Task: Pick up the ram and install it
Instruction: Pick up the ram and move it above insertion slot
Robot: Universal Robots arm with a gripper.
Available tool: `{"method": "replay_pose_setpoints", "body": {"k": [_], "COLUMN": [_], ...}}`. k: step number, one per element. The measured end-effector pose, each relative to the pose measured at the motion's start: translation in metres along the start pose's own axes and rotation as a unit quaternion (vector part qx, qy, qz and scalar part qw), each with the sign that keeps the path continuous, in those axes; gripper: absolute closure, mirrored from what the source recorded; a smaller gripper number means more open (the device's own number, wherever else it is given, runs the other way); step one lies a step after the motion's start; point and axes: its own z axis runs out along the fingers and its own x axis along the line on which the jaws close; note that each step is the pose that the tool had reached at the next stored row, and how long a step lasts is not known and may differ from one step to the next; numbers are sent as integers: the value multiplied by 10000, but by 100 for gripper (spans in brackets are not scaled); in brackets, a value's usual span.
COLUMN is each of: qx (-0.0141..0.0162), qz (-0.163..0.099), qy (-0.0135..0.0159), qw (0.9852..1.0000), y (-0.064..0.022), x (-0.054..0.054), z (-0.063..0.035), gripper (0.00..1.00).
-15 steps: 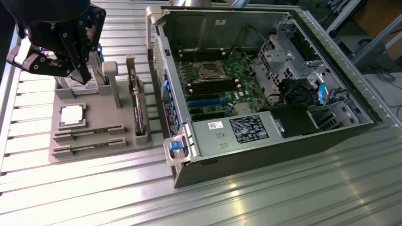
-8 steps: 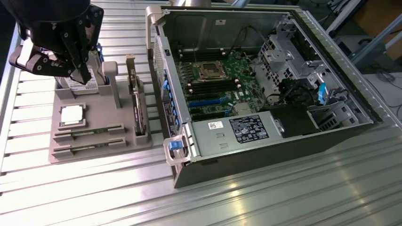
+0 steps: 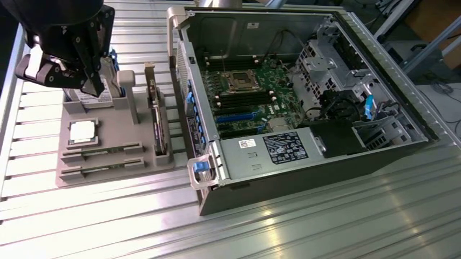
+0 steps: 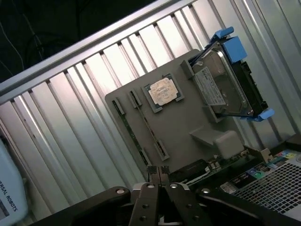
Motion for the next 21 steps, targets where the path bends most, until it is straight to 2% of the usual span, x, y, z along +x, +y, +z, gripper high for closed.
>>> {"method": "replay_pose_setpoints", "body": {"k": [4,8,10,13,21], "qx": [-4,-13,-15,-23,-32], "qz": [-179,-589,-693,-1072,-1462], "qy": [7,25,29,43,57], "qw": [9998,9983,9976,9942,9892], "y": [0,0,0,0,0], "x": [0,0,0,0,0], "z": [0,0,0,0,1], "gripper": [89,89,89,89,89]}}
